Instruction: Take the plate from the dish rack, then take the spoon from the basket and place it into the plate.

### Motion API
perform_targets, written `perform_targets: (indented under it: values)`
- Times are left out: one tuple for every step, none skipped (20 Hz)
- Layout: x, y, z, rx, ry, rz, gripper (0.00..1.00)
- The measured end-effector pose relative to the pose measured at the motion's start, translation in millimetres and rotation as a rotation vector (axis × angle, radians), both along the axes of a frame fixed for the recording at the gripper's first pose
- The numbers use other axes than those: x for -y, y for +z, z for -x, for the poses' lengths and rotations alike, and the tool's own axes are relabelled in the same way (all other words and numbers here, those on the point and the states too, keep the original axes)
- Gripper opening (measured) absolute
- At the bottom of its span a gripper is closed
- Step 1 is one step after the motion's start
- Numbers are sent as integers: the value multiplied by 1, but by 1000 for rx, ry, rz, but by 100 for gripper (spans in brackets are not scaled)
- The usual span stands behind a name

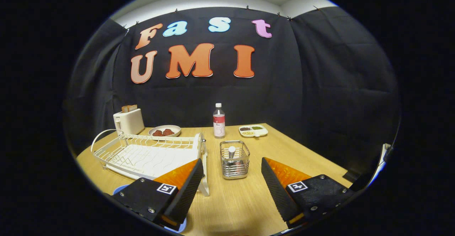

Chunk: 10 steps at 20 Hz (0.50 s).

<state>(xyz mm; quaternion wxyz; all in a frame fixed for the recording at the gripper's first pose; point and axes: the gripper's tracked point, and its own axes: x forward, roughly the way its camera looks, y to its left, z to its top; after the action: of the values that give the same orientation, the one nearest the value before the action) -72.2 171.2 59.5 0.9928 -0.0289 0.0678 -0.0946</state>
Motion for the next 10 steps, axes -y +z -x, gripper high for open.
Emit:
perform_targets:
  values:
    - [0, 3, -7, 10, 8, 14, 98]
    - [1, 5, -15, 17, 18, 28, 98]
    - [2, 5, -23, 26, 23, 42, 98]
    - [4, 4, -30, 33, 24, 54, 98]
    - [7, 1, -38, 31, 25, 56, 98]
    - [8, -3, -45, 29, 30, 52, 98]
    - [7, -7, -51, 24, 38, 47, 98]
    - [6, -12, -58, 18, 47, 37, 97]
    - [6, -17, -64, 13, 53, 28, 97]
    - [8, -22, -69, 7, 58, 21, 94]
